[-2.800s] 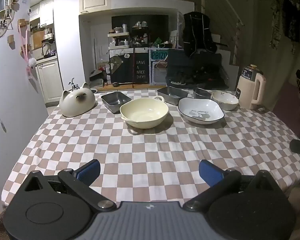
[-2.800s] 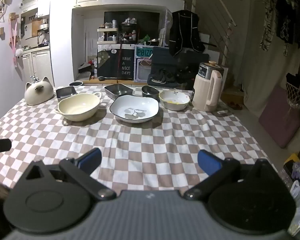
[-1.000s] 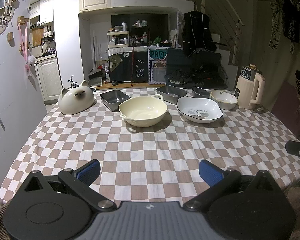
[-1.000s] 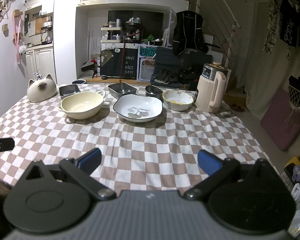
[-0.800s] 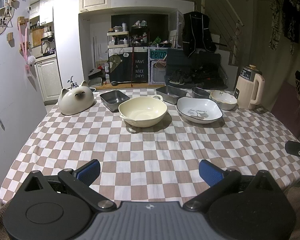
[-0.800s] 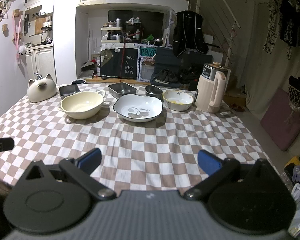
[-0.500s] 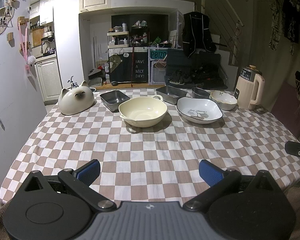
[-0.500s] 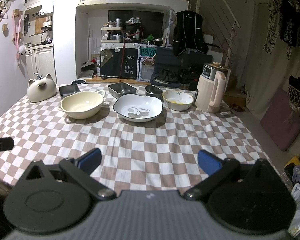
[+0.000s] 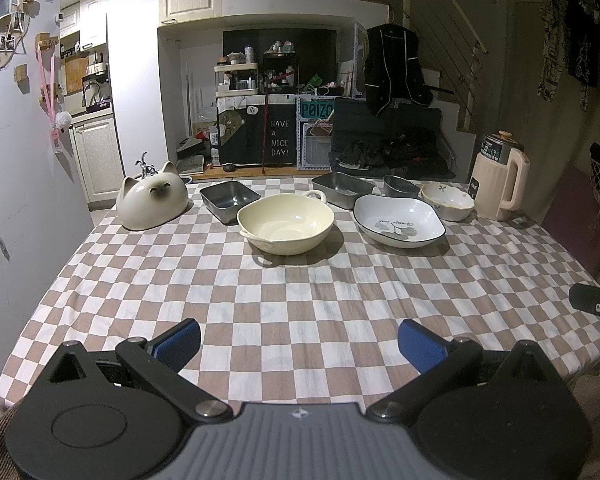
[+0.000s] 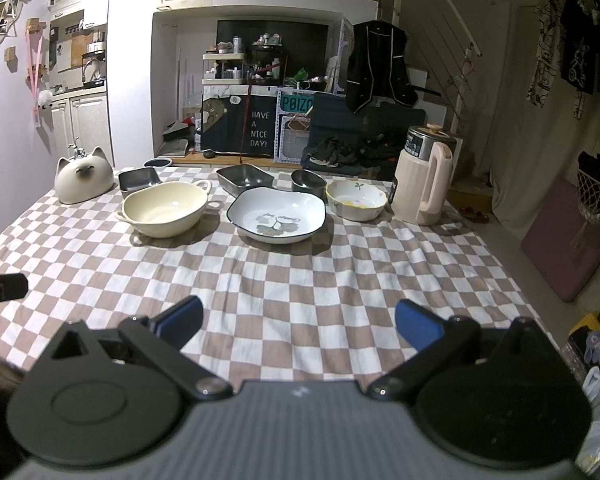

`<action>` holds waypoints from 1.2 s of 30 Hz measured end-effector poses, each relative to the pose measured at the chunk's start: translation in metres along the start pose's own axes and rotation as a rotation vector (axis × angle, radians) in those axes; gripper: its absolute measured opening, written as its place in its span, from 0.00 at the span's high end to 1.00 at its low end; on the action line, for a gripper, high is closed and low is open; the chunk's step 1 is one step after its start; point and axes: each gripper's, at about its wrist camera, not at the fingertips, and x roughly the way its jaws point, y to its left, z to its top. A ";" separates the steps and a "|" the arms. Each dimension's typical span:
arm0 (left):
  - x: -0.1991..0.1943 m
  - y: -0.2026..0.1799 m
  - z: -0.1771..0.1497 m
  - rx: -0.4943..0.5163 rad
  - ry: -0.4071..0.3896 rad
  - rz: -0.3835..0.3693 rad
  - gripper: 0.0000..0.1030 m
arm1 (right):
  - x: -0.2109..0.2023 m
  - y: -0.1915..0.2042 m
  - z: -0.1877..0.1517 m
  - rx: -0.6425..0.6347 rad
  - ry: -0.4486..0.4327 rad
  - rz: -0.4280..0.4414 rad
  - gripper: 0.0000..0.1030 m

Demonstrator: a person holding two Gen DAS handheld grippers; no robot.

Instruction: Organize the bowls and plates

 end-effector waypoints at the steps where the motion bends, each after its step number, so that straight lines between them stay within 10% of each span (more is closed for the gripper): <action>1: 0.000 0.000 0.000 0.000 0.000 0.000 0.00 | 0.000 0.000 0.000 0.001 0.000 0.000 0.00; 21: 0.006 -0.010 0.006 0.003 0.005 -0.008 0.00 | 0.003 -0.004 -0.001 0.022 -0.014 0.008 0.00; 36: 0.002 -0.031 0.090 0.044 -0.099 -0.071 0.00 | 0.015 -0.041 0.067 0.070 -0.058 -0.007 0.00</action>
